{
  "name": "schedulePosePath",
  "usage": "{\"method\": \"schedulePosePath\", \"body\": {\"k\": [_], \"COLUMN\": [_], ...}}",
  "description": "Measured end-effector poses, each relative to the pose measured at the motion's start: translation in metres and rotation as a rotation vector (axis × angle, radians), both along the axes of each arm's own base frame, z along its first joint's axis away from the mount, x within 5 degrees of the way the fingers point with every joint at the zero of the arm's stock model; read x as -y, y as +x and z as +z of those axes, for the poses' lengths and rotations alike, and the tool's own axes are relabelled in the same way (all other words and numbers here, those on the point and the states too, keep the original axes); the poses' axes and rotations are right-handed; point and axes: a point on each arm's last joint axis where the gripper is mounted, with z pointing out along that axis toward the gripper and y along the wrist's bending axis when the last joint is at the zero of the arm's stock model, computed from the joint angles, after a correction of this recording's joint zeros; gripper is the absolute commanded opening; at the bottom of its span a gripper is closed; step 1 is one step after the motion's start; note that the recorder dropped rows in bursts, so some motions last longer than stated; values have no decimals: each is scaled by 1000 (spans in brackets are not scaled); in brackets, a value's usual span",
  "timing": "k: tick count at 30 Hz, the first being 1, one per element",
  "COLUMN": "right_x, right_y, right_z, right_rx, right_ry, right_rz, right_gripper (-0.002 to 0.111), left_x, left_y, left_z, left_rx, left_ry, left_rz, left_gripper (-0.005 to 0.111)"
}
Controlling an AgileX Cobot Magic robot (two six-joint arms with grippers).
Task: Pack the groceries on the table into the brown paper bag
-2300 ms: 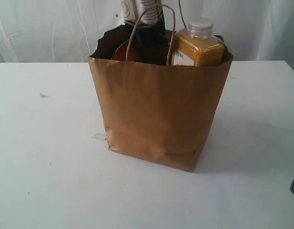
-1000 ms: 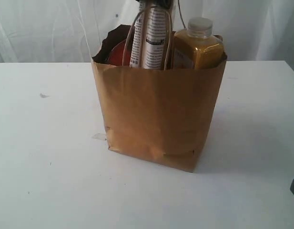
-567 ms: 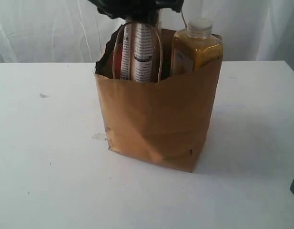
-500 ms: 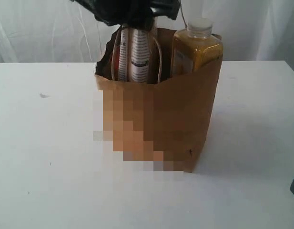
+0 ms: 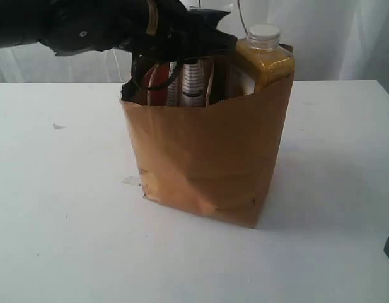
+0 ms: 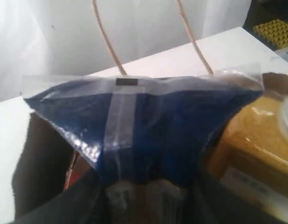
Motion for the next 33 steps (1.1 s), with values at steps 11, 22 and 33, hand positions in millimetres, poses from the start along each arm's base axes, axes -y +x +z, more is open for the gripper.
{"method": "schedulePosePath", "body": {"k": [11, 22, 33], "right_x": [0, 0, 0], "right_y": [0, 0, 0], "right_z": [0, 0, 0], "right_rx": [0, 0, 0], "right_ry": [1, 1, 1], "right_rz": [0, 0, 0], "right_gripper": [0, 0, 0], "left_x": [-12, -11, -10], "left_y": [8, 9, -5], "left_z": [0, -20, -53], "left_rx": [41, 127, 69], "left_ry": [-128, -219, -139], "left_rz": [98, 87, 31], "left_gripper": [0, 0, 0]}}
